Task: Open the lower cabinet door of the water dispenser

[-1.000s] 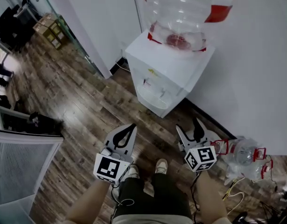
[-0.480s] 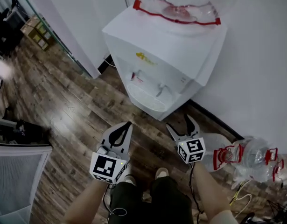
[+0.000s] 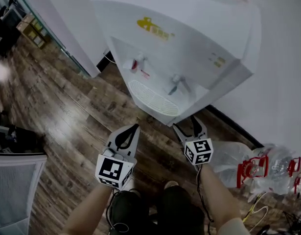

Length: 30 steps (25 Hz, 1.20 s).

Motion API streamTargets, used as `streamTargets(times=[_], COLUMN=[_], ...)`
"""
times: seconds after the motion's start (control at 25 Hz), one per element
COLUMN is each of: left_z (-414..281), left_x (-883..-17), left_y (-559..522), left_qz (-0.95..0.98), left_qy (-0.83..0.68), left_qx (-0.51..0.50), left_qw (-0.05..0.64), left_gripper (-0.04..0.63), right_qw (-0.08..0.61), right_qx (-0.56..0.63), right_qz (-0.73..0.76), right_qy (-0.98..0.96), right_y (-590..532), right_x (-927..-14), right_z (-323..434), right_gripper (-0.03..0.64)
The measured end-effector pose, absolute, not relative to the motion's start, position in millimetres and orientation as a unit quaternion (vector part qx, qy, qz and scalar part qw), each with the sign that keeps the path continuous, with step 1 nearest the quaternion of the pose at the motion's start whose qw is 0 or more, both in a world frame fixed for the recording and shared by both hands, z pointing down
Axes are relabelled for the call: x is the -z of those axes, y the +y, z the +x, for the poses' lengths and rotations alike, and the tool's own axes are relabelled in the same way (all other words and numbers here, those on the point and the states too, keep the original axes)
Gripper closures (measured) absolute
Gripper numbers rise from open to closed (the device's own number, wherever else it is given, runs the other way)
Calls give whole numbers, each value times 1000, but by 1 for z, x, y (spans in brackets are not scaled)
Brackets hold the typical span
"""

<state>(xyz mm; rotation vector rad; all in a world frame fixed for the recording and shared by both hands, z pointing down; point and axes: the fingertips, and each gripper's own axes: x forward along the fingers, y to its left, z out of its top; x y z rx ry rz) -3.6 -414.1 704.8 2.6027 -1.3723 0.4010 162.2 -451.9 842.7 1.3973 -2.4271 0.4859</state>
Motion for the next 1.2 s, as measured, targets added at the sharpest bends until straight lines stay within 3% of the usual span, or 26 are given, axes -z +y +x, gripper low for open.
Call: streamTargets(times=[0.28, 0.4, 0.72, 1.0, 1.12, 1.2], left_z=[-10, -11, -4, 1, 3, 3], left_x=[-747, -754, -746, -742, -743, -742], left_y=[-421, -422, -416, -413, -413, -412], left_qz=[872, 871, 875, 878, 880, 882], left_qy=[-458, -459, -453, -446, -440, -435], left_qx=[-146, -142, -120, -120, -127, -132], left_qw=[90, 98, 125, 128, 128, 127], left_gripper=[591, 591, 591, 589, 591, 591], right_qw=[159, 135, 129, 137, 150, 155], right_qx=[-174, -203, -218, -234, -217, -222], right_qz=[486, 509, 555, 553, 542, 539], right_qy=[-841, -826, -793, -788, -798, -798], right_y=[-470, -473, -469, -450, -431, -428], right_x=[-878, -878, -877, -877, -880, -882], right_z=[152, 156, 155, 142, 132, 128], right_gripper=[264, 314, 368, 367, 407, 328])
